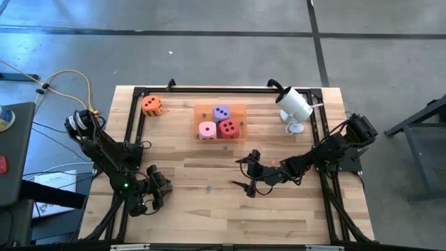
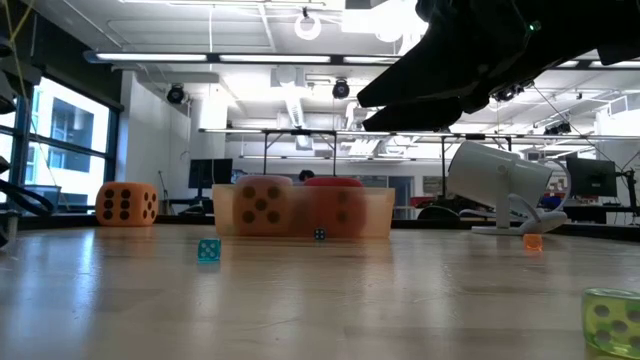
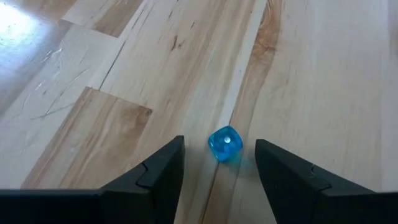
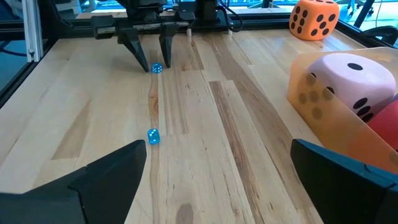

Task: Pick & Place Dice
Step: Put the small light blue dice in the orange bin

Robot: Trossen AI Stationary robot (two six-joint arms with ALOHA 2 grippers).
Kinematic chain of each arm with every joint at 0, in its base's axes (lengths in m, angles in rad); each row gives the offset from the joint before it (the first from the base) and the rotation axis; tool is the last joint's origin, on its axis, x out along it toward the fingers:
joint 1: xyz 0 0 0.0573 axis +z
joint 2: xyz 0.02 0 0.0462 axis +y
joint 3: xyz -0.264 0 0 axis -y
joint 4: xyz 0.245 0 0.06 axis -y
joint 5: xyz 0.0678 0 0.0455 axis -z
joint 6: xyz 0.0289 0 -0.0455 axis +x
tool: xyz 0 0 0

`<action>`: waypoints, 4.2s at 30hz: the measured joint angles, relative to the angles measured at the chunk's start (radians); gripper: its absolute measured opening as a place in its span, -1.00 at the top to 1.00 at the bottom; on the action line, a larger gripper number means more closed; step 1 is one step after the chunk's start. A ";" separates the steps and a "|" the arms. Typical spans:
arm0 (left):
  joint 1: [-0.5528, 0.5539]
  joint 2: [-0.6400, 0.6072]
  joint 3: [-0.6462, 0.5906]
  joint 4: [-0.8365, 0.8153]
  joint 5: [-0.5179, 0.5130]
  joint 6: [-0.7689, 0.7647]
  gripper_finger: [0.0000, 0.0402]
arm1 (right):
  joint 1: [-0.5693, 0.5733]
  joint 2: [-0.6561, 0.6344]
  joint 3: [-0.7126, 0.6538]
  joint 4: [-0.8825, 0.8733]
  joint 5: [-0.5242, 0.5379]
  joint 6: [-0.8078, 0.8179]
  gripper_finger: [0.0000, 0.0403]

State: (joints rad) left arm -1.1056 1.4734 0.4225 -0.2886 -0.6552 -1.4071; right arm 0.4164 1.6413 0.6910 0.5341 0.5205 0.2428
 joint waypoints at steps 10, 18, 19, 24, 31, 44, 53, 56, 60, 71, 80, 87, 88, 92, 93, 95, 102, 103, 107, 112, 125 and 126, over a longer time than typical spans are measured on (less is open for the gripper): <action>0.044 -0.002 0.001 -0.003 0.025 0.043 0.07 | 0.000 0.000 0.000 -0.001 0.000 0.000 -0.95; 0.040 -0.002 0.000 -0.012 0.022 0.044 0.33 | 0.000 0.000 0.000 -0.002 0.000 0.000 -0.95; 0.040 -0.002 0.000 -0.013 0.020 0.044 0.38 | 0.000 0.000 0.000 -0.002 0.000 0.000 -0.95; 0.041 -0.002 0.000 -0.005 0.020 0.015 0.63 | 0.002 0.000 0.000 -0.006 -0.004 0.000 -0.95; 0.053 -0.003 0.001 -0.002 0.020 -0.084 0.81 | 0.003 0.000 0.000 -0.009 -0.026 0.018 -0.95; 0.166 -0.185 -0.002 0.006 0.144 0.155 0.81 | -0.013 0.000 0.000 -0.008 -0.026 0.018 -0.95; 0.399 -0.320 0.028 -0.003 0.125 0.555 0.81 | -0.013 0.000 0.000 -0.008 -0.026 0.018 -0.95; 0.512 -0.363 0.057 -0.001 0.111 0.715 0.81 | -0.013 0.000 0.000 -0.008 -0.026 0.018 -0.95; 0.664 -0.406 0.110 0.011 0.050 0.912 0.81 | -0.013 0.000 0.000 -0.007 -0.026 0.018 -0.95; 1.115 -0.397 0.182 0.390 0.299 1.287 0.82 | -0.013 0.000 0.000 -0.007 -0.026 0.018 -0.95; 1.329 -0.187 0.182 0.614 0.609 1.246 0.83 | -0.013 0.000 0.000 -0.007 -0.026 0.018 -0.95; 1.355 -0.049 0.182 0.671 0.436 1.246 0.83 | -0.013 0.000 0.000 -0.007 -0.026 0.018 -0.95; 1.363 -0.044 0.182 0.681 0.414 1.240 0.83 | -0.013 0.000 0.000 -0.007 -0.026 0.018 -0.95; 1.391 -0.047 0.182 0.724 0.409 1.219 0.83 | -0.013 0.000 0.000 -0.007 -0.026 0.018 -0.95; 1.395 -0.051 0.182 0.721 0.409 1.219 0.83 | -0.013 0.000 0.000 -0.007 -0.026 0.018 -0.95; 1.405 -0.053 0.183 0.724 0.385 1.214 0.83 | -0.013 0.000 0.000 -0.007 -0.026 0.018 -0.95; 1.458 -0.044 0.182 0.644 0.392 1.153 0.83 | -0.013 0.000 0.000 -0.007 -0.026 0.018 -0.95; 1.463 -0.044 0.182 0.631 0.392 1.151 0.83 | -0.013 0.000 0.000 -0.007 -0.026 0.018 -0.95; 1.490 -0.044 0.182 0.619 0.403 1.151 0.83 | -0.013 0.000 0.000 -0.007 -0.026 0.018 -0.95; 1.526 -0.035 0.183 0.622 0.517 1.104 0.83 | -0.013 0.000 0.000 -0.007 -0.026 0.018 -0.95; 1.531 0.013 0.183 0.653 0.549 1.103 0.34 | -0.013 0.000 0.000 -0.007 -0.026 0.018 -0.95; 1.531 0.013 0.183 0.661 0.549 1.102 0.32 | -0.013 0.000 0.000 -0.007 -0.026 0.018 -0.95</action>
State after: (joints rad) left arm 0.4255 1.4868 0.6052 0.3727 -0.1059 -0.3047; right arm 0.4038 1.6417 0.6910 0.5274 0.4942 0.2611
